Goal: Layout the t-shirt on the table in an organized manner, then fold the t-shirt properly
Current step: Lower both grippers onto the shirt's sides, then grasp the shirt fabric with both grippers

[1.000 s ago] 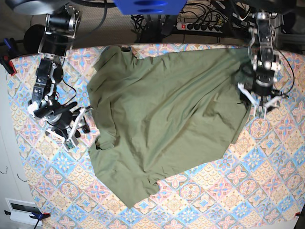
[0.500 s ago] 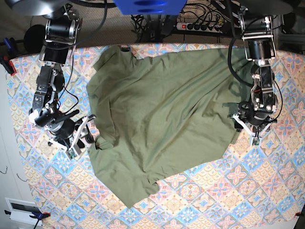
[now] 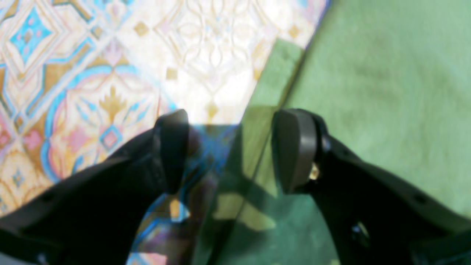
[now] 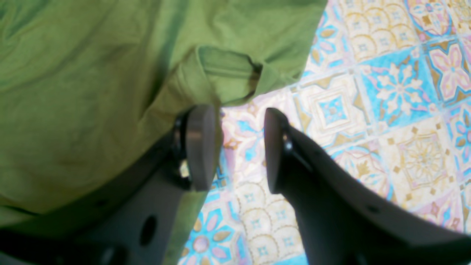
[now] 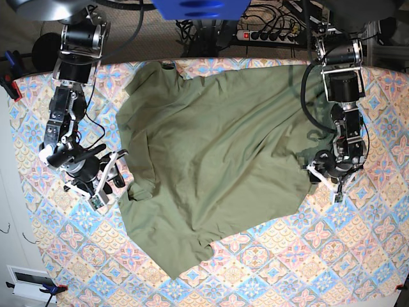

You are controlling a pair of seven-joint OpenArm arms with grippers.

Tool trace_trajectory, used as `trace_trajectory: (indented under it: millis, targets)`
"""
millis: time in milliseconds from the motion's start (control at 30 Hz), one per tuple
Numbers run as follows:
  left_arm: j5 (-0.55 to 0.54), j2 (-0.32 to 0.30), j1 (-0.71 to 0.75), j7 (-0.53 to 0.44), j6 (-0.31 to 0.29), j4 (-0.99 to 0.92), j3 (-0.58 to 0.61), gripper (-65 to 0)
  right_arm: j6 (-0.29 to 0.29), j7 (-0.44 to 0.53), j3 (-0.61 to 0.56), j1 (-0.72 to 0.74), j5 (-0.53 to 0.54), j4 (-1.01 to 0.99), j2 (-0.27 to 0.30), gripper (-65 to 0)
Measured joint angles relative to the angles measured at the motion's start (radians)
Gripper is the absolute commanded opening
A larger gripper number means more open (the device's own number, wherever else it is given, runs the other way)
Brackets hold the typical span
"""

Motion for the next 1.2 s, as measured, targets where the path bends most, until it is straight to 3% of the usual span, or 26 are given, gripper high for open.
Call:
trace_trajectory:
  millis: [100,333,467,800,967,1067,1133,1200]
  targets:
    - [-0.021,0.008,0.001,-0.006,-0.013,0.000,-0.001,-27.6,0.000,0.000,0.000,0.000,0.000,0.000,0.000,-43.4]
    - [-0.250,-0.022,0.016,0.027,-0.034,-0.008,-0.090,-27.6,0.000,0.000,0.000,0.000,0.001,0.000,0.000,-43.3]
    - [-0.274,-0.056,0.019,0.023,-0.024,-0.011,-0.100,-27.6,0.000,0.000,0.000,0.000,0.000,0.000,0.000,-43.3]
    - [-0.276,-0.034,0.012,0.022,-0.030,-0.028,-0.092,-27.6,0.000,0.000,-0.002,0.000,0.000,0.000,0.000,-43.3]
    - [-0.285,-0.028,-0.005,-0.023,-0.032,-0.098,-0.093,-27.6,0.000,-0.001,-0.002,0.000,0.000,0.000,0.000,-43.3]
    - [-0.296,-0.037,-0.006,-0.045,-0.032,-0.111,-0.021,-27.8,0.000,0.000,-0.001,0.000,0.000,0.000,0.000,-43.3]
    - [-0.293,-0.037,-0.012,-0.049,-0.026,-0.111,0.040,-31.6,0.000,-0.001,-0.001,-0.001,0.000,0.001,0.000,-43.4]
    - [-0.283,-0.037,-0.014,-0.056,-0.020,-0.111,0.090,-39.5,0.000,-0.003,-0.001,0.000,0.000,0.002,0.000,-43.5]
